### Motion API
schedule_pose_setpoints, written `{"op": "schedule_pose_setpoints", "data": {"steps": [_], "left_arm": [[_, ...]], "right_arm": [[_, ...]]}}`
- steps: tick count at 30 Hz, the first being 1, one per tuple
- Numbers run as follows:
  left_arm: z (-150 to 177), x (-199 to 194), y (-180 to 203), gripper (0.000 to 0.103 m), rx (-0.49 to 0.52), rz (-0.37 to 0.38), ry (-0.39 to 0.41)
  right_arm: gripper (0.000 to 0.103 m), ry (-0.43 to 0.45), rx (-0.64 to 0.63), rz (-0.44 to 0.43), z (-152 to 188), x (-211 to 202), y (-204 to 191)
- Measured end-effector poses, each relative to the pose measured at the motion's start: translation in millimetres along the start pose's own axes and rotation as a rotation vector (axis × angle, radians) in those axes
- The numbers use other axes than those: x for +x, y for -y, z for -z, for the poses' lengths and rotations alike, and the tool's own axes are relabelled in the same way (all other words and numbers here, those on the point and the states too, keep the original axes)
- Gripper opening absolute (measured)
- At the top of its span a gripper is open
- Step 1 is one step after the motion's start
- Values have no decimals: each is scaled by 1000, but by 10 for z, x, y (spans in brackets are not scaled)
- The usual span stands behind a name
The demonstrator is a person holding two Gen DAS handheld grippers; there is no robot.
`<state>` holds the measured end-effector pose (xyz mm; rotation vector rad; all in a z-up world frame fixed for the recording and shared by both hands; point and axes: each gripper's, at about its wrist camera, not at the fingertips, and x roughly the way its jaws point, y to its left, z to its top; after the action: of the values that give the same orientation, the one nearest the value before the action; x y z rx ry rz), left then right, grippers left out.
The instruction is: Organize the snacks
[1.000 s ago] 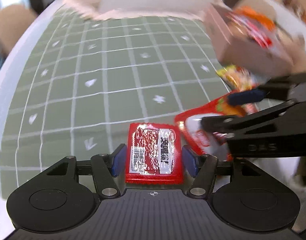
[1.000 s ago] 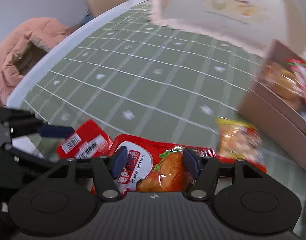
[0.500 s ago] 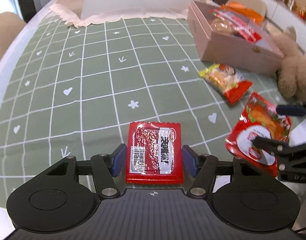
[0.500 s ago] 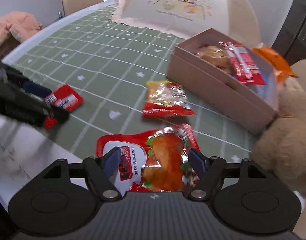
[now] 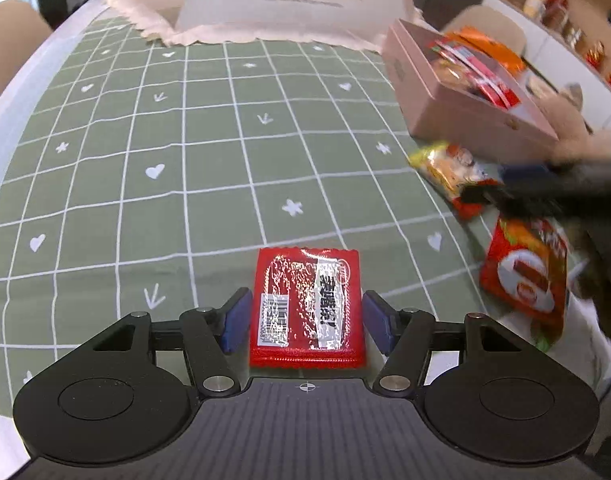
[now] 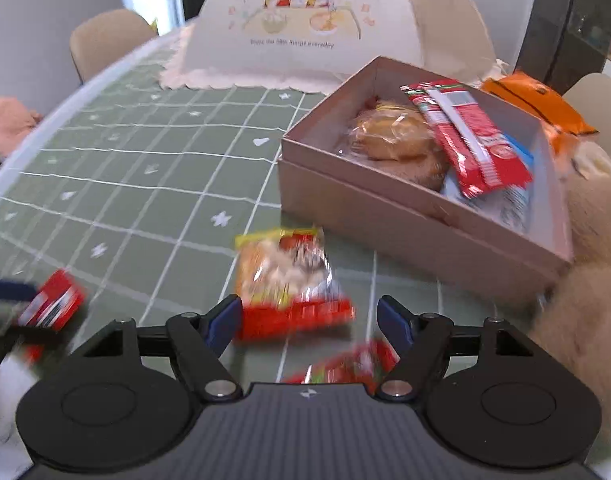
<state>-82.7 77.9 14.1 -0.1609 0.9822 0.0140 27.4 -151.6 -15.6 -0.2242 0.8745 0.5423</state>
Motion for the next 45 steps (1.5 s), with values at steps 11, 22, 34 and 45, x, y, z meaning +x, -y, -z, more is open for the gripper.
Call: {"op": "schedule_pose_setpoints", "data": {"steps": [11,22,34,45], "left_arm": [[16,13,127,66,58,-46,-22],[-57,149,470,66,115,32,-29],[-43,208,674,66,188,37,-28],[-152,-41,709,14,217,108,30]], "right_arm": [[61,-5,-34,-126,122,-240,-270],[61,19,-19,42,722,-890,-30],[75,-30,355,152,1299,-829,633],[71,-7,383,166,1283,-803,636]]}}
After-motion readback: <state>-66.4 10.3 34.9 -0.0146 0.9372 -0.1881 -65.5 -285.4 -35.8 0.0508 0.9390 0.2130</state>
